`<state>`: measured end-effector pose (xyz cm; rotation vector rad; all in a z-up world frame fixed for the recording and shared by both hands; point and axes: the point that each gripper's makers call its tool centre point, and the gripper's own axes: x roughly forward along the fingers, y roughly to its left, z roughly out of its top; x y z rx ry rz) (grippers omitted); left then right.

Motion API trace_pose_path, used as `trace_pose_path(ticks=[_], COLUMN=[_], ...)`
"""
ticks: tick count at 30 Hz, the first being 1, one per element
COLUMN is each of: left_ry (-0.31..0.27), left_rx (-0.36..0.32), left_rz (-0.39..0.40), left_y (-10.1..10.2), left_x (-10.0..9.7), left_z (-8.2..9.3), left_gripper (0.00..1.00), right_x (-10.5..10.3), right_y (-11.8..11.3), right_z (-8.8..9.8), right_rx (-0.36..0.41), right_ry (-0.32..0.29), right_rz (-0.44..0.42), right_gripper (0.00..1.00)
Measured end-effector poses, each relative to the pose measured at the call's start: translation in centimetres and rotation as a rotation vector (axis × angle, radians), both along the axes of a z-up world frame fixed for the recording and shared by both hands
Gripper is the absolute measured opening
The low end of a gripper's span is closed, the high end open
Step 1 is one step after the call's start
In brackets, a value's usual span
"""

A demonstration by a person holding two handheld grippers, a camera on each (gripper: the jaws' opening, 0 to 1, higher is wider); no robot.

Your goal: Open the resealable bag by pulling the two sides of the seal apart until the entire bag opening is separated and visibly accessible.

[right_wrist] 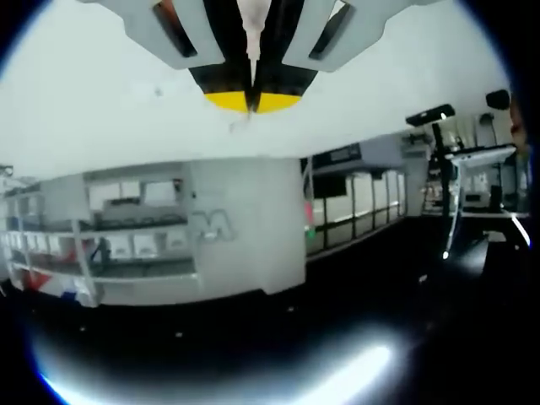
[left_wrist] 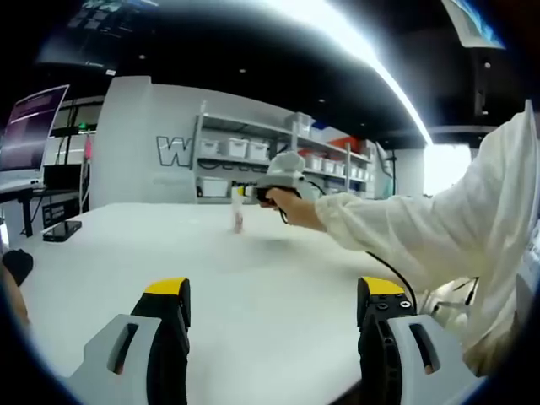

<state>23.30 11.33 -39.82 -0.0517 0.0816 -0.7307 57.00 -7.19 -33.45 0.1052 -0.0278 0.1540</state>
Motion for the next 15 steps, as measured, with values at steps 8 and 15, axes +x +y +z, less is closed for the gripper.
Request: trace_pose_path(ticks=[8,15], left_ry=[-0.010,-0.011], left_rx=[0.001,0.001], left_rz=[-0.008,-0.010], left_y=[0.0,0.1], left_x=[-0.3,-0.7], left_z=[0.3,0.2], left_gripper=[0.79,0.79], right_x=[-1.1,-1.6], right_y=[0.9,1.2], right_z=[1.6,1.9], right_rx=[-0.034,-0.050], right_ry=[-0.035,-0.038], right_rz=[0.033,0.052], right_gripper=[0.00,0.00])
